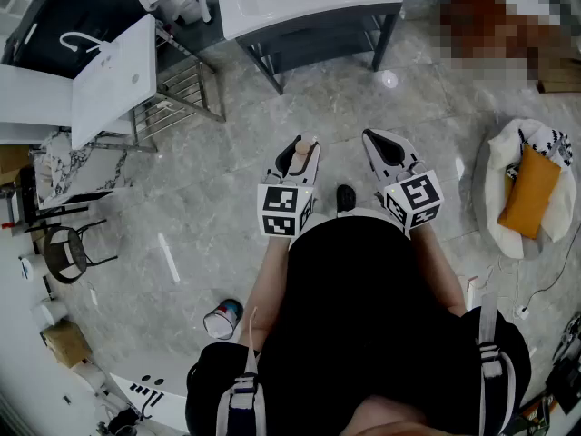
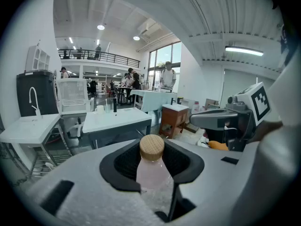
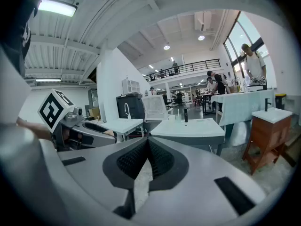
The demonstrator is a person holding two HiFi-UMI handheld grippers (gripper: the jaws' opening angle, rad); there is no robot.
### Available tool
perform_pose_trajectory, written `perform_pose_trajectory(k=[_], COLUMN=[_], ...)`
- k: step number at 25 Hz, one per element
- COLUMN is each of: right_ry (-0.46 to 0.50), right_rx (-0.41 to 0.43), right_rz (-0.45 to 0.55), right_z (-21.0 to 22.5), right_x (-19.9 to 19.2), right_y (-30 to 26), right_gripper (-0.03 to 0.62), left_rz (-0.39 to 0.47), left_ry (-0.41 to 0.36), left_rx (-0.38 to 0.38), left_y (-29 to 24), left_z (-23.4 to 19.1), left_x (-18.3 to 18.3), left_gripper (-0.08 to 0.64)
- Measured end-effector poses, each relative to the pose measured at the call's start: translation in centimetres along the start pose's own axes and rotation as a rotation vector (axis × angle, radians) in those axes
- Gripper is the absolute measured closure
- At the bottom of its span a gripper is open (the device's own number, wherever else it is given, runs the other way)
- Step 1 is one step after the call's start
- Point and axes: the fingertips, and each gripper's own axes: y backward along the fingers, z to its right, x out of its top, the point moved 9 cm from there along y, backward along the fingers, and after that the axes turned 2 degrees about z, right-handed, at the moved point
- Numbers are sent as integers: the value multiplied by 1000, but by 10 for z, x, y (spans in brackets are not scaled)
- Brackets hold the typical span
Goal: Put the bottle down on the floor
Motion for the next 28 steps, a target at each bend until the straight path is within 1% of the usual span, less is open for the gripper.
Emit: perform_pose_trajectory(k=[10, 17, 20, 23, 28], right_ry=[-1, -15, -45, -53, -63], right_rx=[9, 6, 11, 10, -10], right_rz=[16, -42, -50, -56, -71], right_z=[11, 11, 8, 11, 28], right_x=[-3, -17, -21, -18, -3], right_y=[14, 6, -4, -20, -65], right_gripper=[589, 589, 588, 588, 588], left_rz=[-17, -43, -56, -63, -60], left_ry=[16, 33, 50, 61, 46], left_rx=[22, 37, 44, 45, 9], left_y=[-4, -1, -1, -9, -39], left_z=[16, 16, 5, -13, -54], left_x=[-6, -16, -22, -23, -10], left_gripper=[411, 411, 411, 411, 411])
